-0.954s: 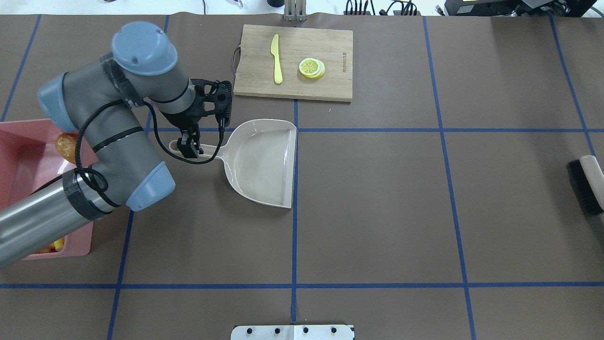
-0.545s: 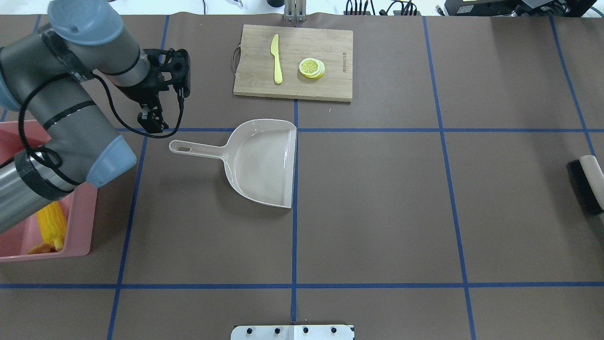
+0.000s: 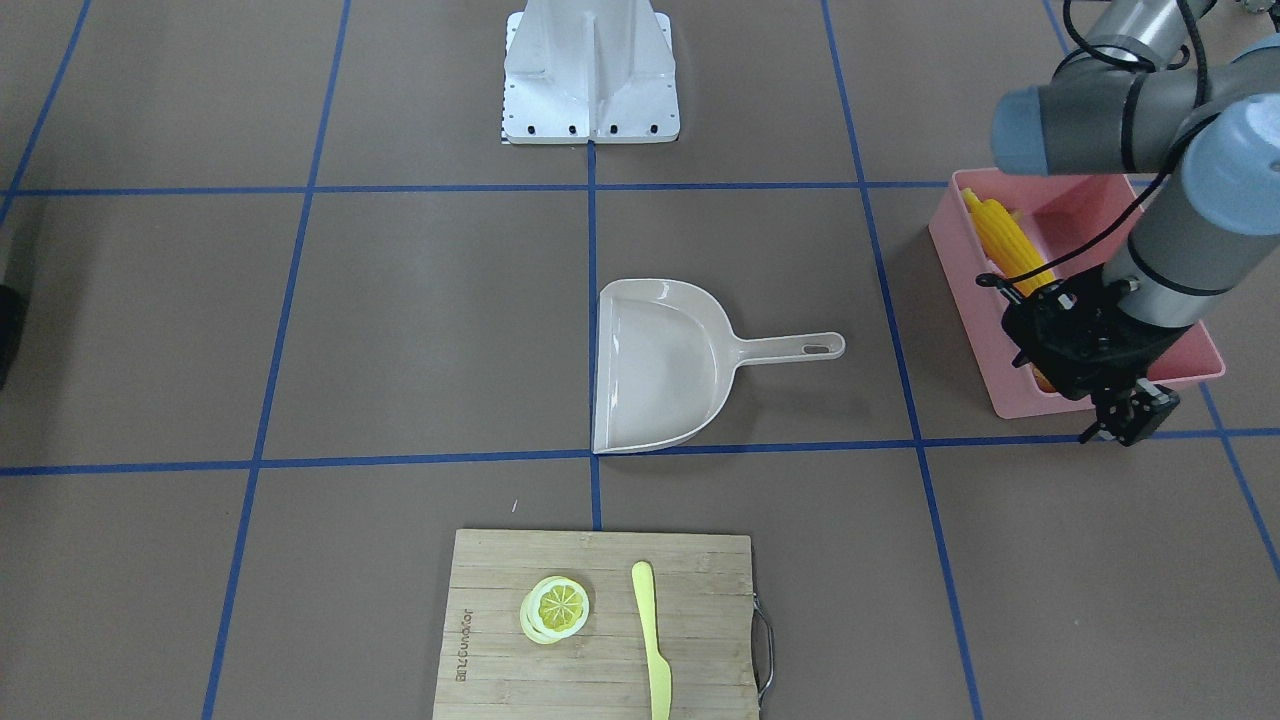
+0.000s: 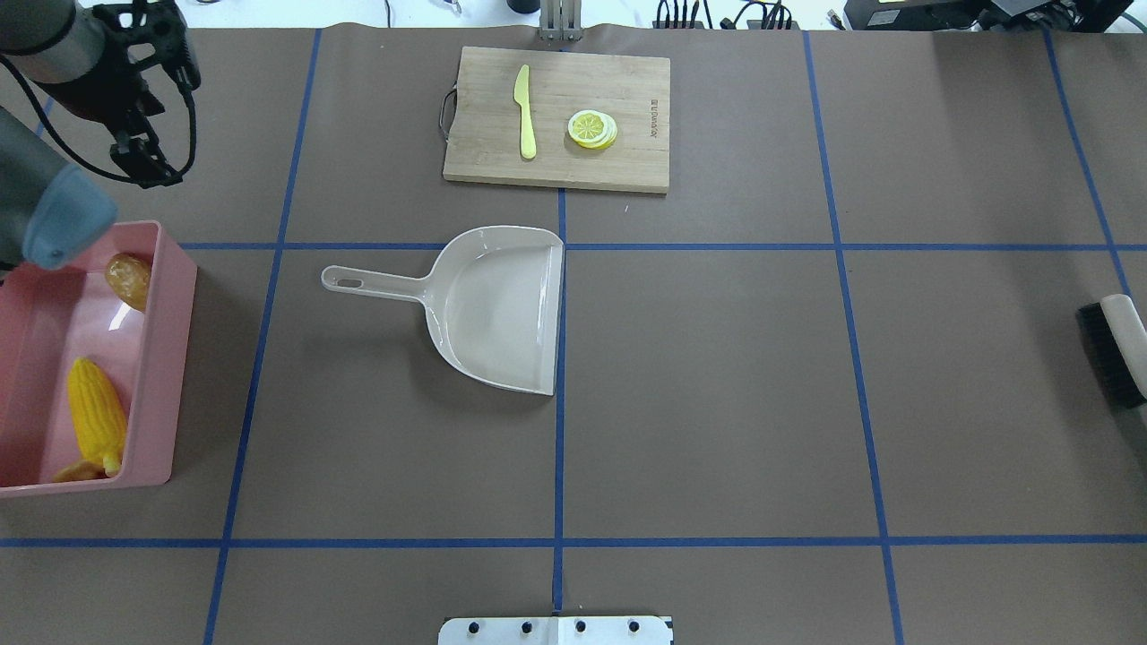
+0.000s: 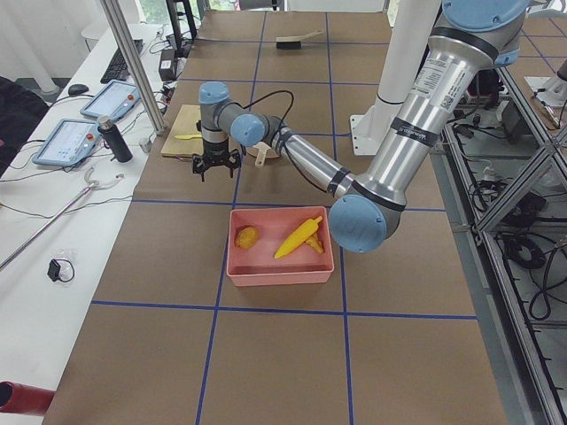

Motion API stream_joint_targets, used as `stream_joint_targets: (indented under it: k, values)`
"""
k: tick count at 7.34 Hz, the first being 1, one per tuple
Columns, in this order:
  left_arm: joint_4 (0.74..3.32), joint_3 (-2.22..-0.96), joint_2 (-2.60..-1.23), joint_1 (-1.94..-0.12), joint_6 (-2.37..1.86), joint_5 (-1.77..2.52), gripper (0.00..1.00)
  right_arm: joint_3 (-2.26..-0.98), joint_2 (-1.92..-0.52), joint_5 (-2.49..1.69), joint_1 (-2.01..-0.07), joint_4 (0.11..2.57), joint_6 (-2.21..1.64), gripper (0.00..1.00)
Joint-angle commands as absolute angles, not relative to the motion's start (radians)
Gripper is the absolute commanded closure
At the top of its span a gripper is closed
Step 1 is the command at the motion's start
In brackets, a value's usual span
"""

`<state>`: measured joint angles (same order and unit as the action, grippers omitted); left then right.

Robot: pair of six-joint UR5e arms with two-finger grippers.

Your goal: Sweep and dump trash into bin

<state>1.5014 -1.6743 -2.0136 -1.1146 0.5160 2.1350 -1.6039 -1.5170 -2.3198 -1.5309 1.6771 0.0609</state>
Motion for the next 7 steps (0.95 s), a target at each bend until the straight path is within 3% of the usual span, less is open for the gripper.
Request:
stream_joint_targets:
  k: [1, 7]
  values:
    - [1.357, -1.671, -1.959, -1.246, 0.515, 2.246, 0.01, -1.609, -1.517, -2.319, -1.531, 1.677, 0.061, 0.0]
    - [1.345, -1.785, -1.558, -1.521, 0.47, 2.253, 0.01, -1.604, -1.516, -2.312, -1.531, 1.677, 0.06, 0.0]
